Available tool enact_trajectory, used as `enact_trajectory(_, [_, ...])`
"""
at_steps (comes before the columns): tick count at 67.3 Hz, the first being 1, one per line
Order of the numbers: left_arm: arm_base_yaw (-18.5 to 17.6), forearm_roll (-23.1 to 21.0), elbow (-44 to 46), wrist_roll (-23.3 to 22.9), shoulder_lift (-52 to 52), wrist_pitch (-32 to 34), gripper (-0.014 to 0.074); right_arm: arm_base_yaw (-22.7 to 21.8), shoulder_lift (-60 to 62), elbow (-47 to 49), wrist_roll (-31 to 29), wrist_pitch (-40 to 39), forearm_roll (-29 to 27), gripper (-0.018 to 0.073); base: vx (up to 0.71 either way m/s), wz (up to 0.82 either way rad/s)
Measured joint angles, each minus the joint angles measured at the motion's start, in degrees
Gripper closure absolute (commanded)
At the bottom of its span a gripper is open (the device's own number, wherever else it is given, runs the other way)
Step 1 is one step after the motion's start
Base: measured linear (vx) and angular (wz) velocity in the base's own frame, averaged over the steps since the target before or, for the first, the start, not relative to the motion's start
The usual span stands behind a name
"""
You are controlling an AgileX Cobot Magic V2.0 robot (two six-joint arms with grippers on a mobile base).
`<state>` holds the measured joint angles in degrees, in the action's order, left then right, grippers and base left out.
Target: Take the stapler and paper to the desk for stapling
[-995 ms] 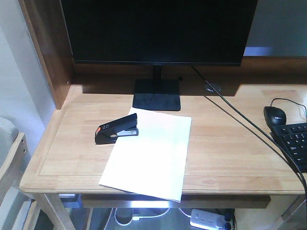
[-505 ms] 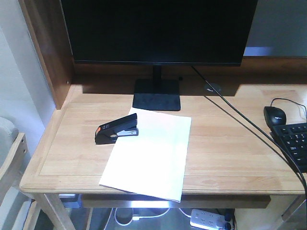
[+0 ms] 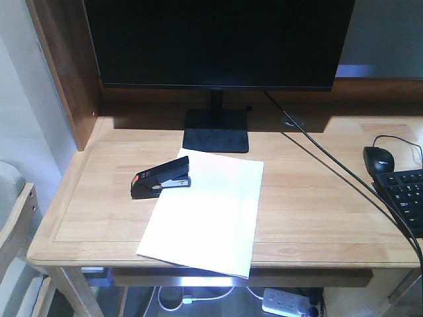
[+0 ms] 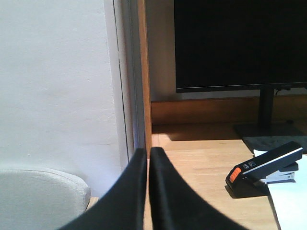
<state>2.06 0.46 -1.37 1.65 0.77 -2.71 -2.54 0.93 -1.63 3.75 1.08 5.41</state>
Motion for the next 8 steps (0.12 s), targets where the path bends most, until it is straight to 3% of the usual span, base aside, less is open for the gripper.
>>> enact_trajectory(8, [0.0,0.0,0.0,0.0,0.0,0.0,0.0603,0.0,0.0,0.0,0.0,0.0,0.0,0.0569,0.0,0.0])
